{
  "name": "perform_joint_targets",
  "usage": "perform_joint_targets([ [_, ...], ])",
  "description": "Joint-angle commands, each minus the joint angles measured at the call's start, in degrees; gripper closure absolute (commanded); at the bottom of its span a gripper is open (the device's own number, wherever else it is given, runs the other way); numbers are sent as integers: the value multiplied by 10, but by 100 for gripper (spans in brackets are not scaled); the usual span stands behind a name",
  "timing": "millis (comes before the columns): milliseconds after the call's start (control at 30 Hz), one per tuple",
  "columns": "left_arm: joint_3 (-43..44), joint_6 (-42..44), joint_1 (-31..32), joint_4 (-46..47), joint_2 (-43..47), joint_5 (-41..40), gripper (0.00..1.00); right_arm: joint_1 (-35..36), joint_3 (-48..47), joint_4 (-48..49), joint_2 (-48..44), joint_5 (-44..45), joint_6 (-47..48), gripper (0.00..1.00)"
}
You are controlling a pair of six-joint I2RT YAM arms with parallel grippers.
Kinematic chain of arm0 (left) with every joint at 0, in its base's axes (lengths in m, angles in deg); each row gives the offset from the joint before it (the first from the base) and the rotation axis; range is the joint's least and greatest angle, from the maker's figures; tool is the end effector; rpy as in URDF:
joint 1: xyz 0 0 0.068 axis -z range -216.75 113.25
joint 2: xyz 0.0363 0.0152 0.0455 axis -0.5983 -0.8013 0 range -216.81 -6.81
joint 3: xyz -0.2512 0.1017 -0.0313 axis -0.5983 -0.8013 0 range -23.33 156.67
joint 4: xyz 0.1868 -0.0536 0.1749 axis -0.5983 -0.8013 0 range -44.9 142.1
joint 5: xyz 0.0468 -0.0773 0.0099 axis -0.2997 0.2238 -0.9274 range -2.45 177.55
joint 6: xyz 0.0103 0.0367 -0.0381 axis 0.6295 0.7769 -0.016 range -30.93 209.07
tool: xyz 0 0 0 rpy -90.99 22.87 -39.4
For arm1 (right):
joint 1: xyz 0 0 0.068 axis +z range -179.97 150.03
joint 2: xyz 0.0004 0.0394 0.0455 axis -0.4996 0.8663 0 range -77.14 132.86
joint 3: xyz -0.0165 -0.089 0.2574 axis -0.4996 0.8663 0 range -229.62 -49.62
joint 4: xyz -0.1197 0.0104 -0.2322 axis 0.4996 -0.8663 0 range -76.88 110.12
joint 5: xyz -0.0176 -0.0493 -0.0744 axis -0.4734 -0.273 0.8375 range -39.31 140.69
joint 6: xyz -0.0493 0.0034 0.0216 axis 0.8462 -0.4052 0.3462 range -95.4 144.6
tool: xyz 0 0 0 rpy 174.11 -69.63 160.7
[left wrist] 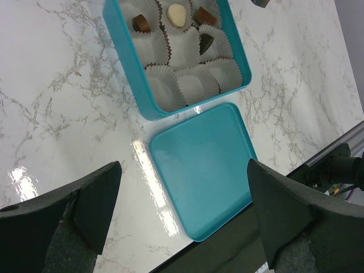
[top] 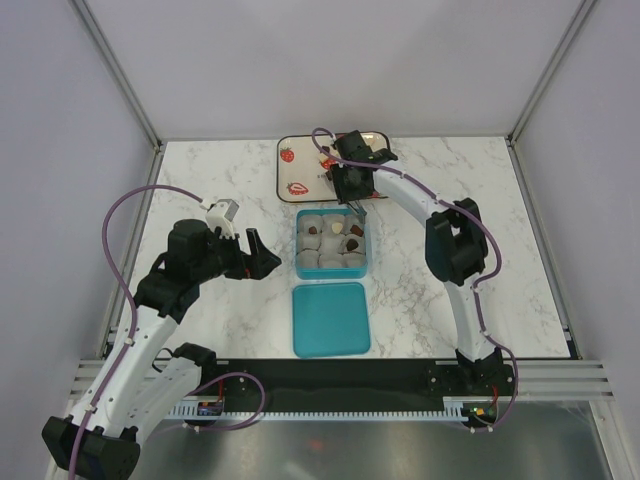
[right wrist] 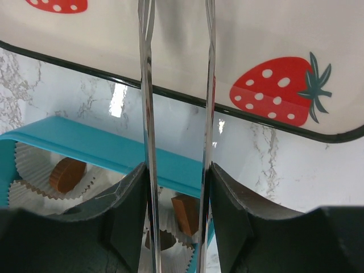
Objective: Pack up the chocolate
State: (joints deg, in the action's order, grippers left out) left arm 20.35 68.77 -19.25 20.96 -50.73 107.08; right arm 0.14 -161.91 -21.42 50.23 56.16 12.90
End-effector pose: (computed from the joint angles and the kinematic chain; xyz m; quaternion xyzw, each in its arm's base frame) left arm 0.1556 -0.0616 0.2996 0.0620 0.8611 -0.2962 0.4085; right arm 0.4279 0.2443 0.2261 -0.1395 0.9466 0.0596 0.2844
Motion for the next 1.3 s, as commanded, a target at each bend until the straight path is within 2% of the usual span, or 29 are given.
perform_joint_targets([
  [0, -1, 17, 1, 5, -2, 1, 0, 2, -40, 24, 12, -23, -7, 47],
  [300, -1, 17, 0, 5, -1, 0, 0, 2, -76, 24, 36, -25, -13, 48],
  [633, 0, 17, 1, 5, -1, -1, 0, 2, -77, 19, 31, -13, -2, 55],
  [1000, -1, 17, 1, 5, 0, 0, 0, 2, -50, 15, -21, -3, 8, 62],
  [1267, 0, 16, 1, 5, 1, -1, 0, 1, -18, 17, -72, 2, 12, 63],
])
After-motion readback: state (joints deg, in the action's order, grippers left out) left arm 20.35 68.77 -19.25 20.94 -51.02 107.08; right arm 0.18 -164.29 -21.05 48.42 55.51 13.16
